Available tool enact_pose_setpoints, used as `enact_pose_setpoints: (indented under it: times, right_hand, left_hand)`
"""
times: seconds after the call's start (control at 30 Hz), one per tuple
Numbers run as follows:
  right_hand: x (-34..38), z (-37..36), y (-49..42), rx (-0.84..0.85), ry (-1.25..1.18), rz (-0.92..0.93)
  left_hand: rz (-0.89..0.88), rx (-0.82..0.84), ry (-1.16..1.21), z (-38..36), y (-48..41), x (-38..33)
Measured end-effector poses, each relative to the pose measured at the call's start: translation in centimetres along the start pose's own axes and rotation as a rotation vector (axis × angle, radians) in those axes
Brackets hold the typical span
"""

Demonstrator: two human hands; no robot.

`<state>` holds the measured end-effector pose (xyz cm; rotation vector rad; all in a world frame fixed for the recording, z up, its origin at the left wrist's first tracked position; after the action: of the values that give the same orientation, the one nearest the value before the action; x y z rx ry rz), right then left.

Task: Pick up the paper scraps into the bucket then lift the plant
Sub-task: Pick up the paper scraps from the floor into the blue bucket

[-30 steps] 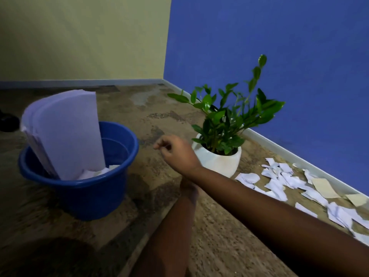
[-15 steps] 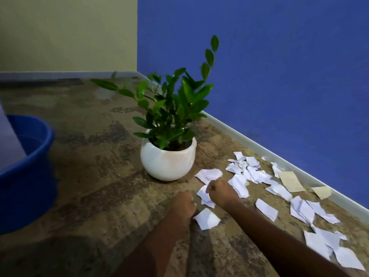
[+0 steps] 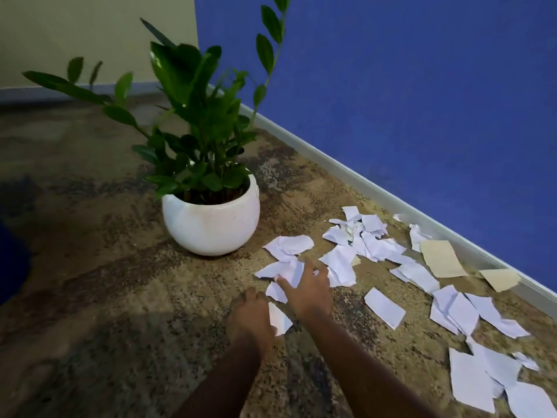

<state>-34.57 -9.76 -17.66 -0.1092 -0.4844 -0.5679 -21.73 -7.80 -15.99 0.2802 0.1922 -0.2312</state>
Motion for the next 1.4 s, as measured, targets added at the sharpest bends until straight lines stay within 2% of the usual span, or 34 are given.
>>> enact_pose_setpoints:
  times: [0.1,0.2,0.33,0.53,0.63,0.73,0.77,0.83,0.9,1.03,1.1,1.13,1.23,1.27,1.33,1.4]
  right_hand:
    - [-0.5,-0.2,-0.6,-0.012,-0.055,-0.097]
    - [-1.0,0.0,-0.8,0.052,-0.177,-0.102]
    - [-3.4,1.0,0.2,0.091,-0.554,-0.211]
    - [-8.1,3.9,5.0,0.027,-0.700,-0.251]
    - [-8.9,5.1,7.6,0.088,-0.701,-0.180]
    - [-10.3,6.3,9.0,0.142,-0.547,-0.115]
    - [-10.8,6.8,9.1,0.154,-0.493,-0.106]
    - [-12.1,7.8,9.4,0.186,-0.398,-0.130]
    - [-13.4,8.6,9.7,0.205,-0.334,-0.155]
    - [-15.6,10.1,10.1,0.270,-0.294,-0.126]
    - [-17.1,11.8,9.9,0.220,-0.312,-0.117]
    - [-18.2,12.9,9.6,0.134,-0.318,-0.136]
    - [-22.6,16.7,9.0,-0.236,-0.134,-0.335]
    - [-24.0,17.6,8.9,-0.297,-0.019,-0.431]
    - [-26.5,18.4,8.7,-0.248,0.109,-0.632]
    - [-28.3,18.1,8.4,-0.152,0.055,-0.766]
  left_hand:
    - [0.041,0.023,-0.036,-0.1,-0.3,-0.3]
    - [0.069,0.035,-0.034,-0.2,-0.3,-0.8]
    - [0.091,-0.017,0.000,0.0,-0.1,-1.2]
    - [0.189,0.003,0.512,-1.3,1.5,-3.5]
    - [0.259,0.038,0.929,-2.5,3.1,-5.8]
    - [0.408,0.290,1.335,-3.3,5.4,-9.3]
    - [0.422,0.384,1.397,-3.5,6.2,-10.3]
    - [0.342,0.493,1.334,-4.0,7.3,-12.0]
    - [0.270,0.448,1.237,-4.8,7.5,-13.3]
    - [0.307,0.385,1.160,-6.1,8.0,-14.9]
    - [0.296,0.376,1.151,-6.5,7.8,-15.4]
    - [0.295,0.367,1.148,-6.6,7.6,-15.6]
    - [0.283,0.358,1.160,-6.6,7.2,-15.4]
    - [0.269,0.351,1.150,-6.6,6.9,-15.3]
    - [0.251,0.340,1.136,-6.6,6.5,-14.8]
    - [0.253,0.335,1.124,-6.6,6.3,-14.3]
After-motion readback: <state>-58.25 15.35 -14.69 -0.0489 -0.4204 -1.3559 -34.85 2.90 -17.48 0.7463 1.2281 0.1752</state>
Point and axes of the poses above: each hand's wrist, its own y-axis away from the middle knuckle, its own z-axis out of the back of the hand, x = y × z, the point moved 5 cm from there along -y, towards the middle knuckle, and after that the axes turned 6 degrees about -x, right-handed, at the moved point
